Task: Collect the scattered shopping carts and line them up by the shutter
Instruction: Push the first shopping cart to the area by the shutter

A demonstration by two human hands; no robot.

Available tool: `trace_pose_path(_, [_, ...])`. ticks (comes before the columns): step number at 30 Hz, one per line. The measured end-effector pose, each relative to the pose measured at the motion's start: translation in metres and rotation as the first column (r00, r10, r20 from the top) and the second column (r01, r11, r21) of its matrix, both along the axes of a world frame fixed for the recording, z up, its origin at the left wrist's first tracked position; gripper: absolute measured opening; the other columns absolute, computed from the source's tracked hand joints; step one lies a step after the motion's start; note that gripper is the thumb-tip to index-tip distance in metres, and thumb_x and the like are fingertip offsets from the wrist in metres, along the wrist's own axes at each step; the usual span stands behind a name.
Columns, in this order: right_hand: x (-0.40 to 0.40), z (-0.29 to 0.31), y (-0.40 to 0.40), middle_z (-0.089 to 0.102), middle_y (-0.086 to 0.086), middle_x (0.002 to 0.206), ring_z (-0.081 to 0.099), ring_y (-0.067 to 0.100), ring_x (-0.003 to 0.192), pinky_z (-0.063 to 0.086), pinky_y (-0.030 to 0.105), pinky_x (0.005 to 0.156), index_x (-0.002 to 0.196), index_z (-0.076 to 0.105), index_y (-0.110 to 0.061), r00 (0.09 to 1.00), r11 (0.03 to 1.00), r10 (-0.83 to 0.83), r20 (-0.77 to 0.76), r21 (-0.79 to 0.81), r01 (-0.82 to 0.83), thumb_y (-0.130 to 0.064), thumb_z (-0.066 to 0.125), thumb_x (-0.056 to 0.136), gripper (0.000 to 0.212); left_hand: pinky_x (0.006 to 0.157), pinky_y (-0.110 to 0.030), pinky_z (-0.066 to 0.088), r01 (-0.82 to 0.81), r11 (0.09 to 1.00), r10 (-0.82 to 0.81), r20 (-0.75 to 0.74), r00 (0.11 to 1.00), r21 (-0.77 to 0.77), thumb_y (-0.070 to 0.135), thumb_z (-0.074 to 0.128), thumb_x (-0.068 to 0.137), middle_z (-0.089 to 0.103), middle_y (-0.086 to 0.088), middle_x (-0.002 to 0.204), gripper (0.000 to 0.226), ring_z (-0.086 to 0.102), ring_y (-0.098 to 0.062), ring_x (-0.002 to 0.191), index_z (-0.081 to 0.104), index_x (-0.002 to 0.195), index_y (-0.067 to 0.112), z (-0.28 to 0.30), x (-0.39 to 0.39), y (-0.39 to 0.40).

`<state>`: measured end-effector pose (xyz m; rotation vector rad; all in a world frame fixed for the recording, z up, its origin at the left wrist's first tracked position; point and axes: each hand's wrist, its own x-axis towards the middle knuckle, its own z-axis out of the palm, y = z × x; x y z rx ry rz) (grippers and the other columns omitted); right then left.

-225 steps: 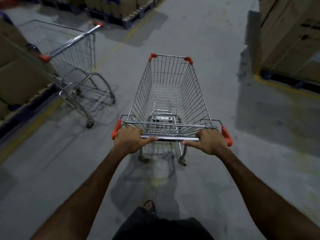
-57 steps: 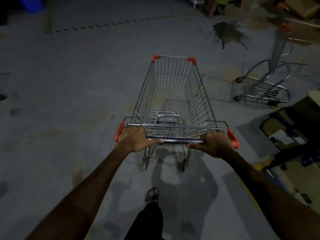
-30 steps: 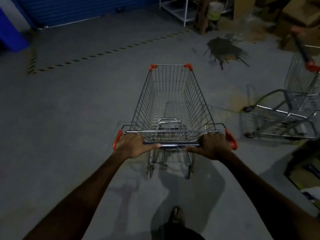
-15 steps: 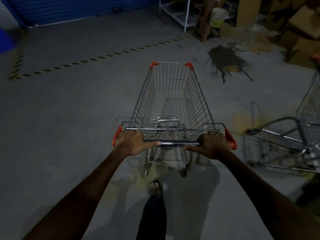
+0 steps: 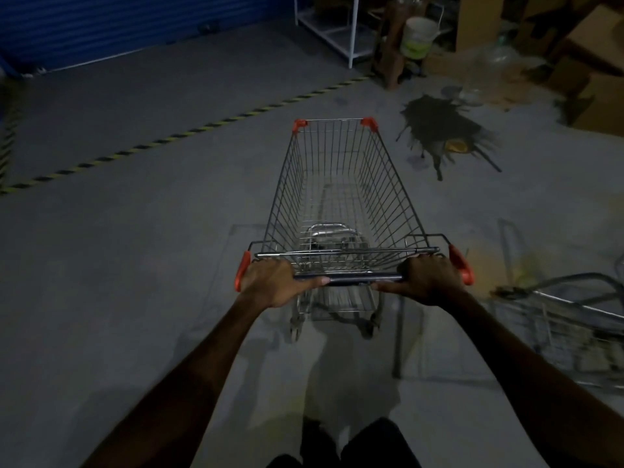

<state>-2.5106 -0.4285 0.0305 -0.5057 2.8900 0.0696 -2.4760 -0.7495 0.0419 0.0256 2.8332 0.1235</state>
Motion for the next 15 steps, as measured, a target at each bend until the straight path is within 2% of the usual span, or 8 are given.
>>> trace_pose_path(3, [-0.062,0.0,0.003,0.063,-0.006,0.071,0.06,0.016,0.067,0.051,0.036,0.079,0.079,0.07,-0.025,1.0,1.0,-0.012,-0.004,0.009,0.012,-0.109,0.011,0.062,0.105,0.123,-0.062,0.023,-0.011,1.0,0.011,0.002,1.0,-0.008,0.115,0.01,0.058,0.076,0.001,0.09,0.11,0.07,-0.023,0.101,0.072,0.073,0.025,-0.005,-0.065,0.001])
trace_pose_path(5, [-0.104,-0.002,0.007,0.064,-0.005,0.071,0.06,0.016,0.066,0.048,0.034,0.074,0.078,0.07,-0.025,1.0,1.0,-0.004,-0.022,0.006,0.004,-0.109,0.011,0.063,0.104,0.119,-0.062,0.031,-0.012,1.0,0.012,0.007,1.0,0.02,0.115,0.011,0.059,0.068,0.004,0.07,0.108,0.067,-0.02,0.081,0.065,0.061,0.022,-0.01,-0.11,0.002])
trace_pose_path(7, [-0.148,-0.005,0.011,0.06,-0.007,0.067,0.059,0.014,0.063,0.044,0.032,0.071,0.076,0.069,-0.025,0.999,1.0,0.004,-0.043,0.005,-0.004,-0.111,0.007,0.062,0.107,0.117,-0.061,0.035,-0.007,1.0,0.007,0.002,1.0,0.024,0.115,0.012,0.06,0.062,0.006,0.062,0.105,0.064,-0.018,0.071,0.06,0.056,0.021,-0.011,-0.152,0.006])
trace_pose_path(9, [-0.194,-0.008,0.016,0.061,-0.006,0.066,0.06,0.015,0.063,0.045,0.032,0.069,0.076,0.07,-0.026,0.998,1.0,0.005,-0.07,0.011,-0.005,-0.112,0.006,0.061,0.108,0.116,-0.056,0.031,0.0,1.0,0.0,0.005,1.0,-0.004,0.114,0.013,0.062,0.065,0.005,0.065,0.105,0.066,-0.016,0.075,0.063,0.061,0.022,-0.009,-0.196,0.012])
trace_pose_path(11, [-0.239,-0.009,0.021,0.064,-0.004,0.067,0.061,0.016,0.063,0.047,0.032,0.068,0.075,0.07,-0.025,0.996,1.0,0.007,-0.084,0.01,-0.006,-0.113,0.007,0.061,0.109,0.113,-0.054,0.035,0.003,1.0,-0.003,0.007,1.0,-0.014,0.113,0.012,0.063,0.067,0.004,0.07,0.106,0.069,-0.018,0.081,0.067,0.067,0.023,-0.008,-0.24,0.018])
trace_pose_path(15, [-0.328,-0.008,0.031,0.066,-0.003,0.069,0.063,0.016,0.064,0.047,0.031,0.068,0.074,0.068,-0.024,0.999,1.0,0.011,-0.039,-0.012,-0.012,-0.112,0.014,0.063,0.105,0.113,-0.054,0.035,-0.014,1.0,0.015,0.04,0.999,-0.024,0.115,0.009,0.06,0.073,0.004,0.08,0.112,0.07,-0.017,0.088,0.075,0.072,0.025,-0.006,-0.328,0.028])
